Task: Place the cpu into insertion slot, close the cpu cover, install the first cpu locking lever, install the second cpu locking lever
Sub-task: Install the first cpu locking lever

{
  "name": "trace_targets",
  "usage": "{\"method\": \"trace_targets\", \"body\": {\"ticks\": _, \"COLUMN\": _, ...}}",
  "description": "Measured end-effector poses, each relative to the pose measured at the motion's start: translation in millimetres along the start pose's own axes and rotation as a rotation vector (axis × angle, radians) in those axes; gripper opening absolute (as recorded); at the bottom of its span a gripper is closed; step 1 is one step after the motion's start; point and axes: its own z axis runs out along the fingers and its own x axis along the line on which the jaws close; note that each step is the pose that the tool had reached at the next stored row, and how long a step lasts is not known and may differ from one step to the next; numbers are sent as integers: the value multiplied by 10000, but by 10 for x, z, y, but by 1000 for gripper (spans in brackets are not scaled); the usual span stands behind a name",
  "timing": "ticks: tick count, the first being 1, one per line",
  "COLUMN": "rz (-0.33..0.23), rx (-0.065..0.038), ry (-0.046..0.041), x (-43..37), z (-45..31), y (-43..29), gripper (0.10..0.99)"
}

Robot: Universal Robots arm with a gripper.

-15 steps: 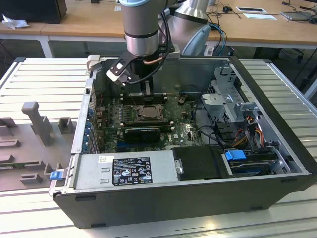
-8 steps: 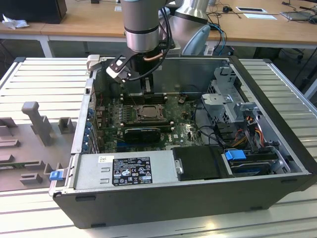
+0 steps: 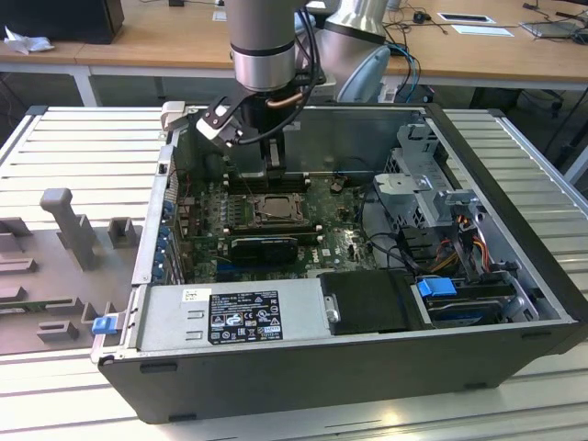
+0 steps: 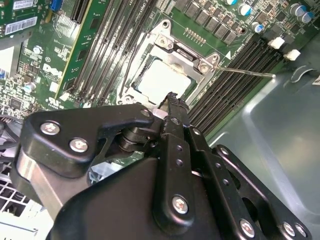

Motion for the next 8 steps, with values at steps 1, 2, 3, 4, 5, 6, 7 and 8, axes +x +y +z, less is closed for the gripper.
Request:
{"method": "trace_targets", "body": {"ticks": 1, "rz": 0, "rx": 0, "ry": 0, "x": 0, "z": -13, "y": 1, "gripper": 106}}
{"method": "trace_targets", "body": {"ticks": 2, "rz": 0, "rx": 0, "ry": 0, "x": 0, "z": -24, "y": 2, "gripper": 106}}
{"method": "trace_targets", "body": {"ticks": 3, "rz": 0, "rx": 0, "ry": 0, "x": 0, "z": -33, "y": 3, "gripper": 106}}
{"method": "trace_targets", "body": {"ticks": 4, "rz": 0, "rx": 0, "ry": 1, "x": 1, "z": -44, "y": 5, "gripper": 106}}
{"method": "trace_targets", "body": {"ticks": 5, "rz": 0, "rx": 0, "ry": 0, "x": 1, "z": -55, "y": 6, "gripper": 106}}
{"method": "trace_targets", "body": {"ticks": 6, "rz": 0, "rx": 0, "ry": 0, "x": 1, "z": -69, "y": 7, "gripper": 106}}
{"method": "trace_targets", "body": {"ticks": 7, "rz": 0, "rx": 0, "ry": 0, "x": 2, "z": -88, "y": 9, "gripper": 106}}
{"method": "trace_targets", "body": {"ticks": 8, "rz": 0, "rx": 0, "ry": 0, "x": 2, "z": -96, "y": 10, "gripper": 106}}
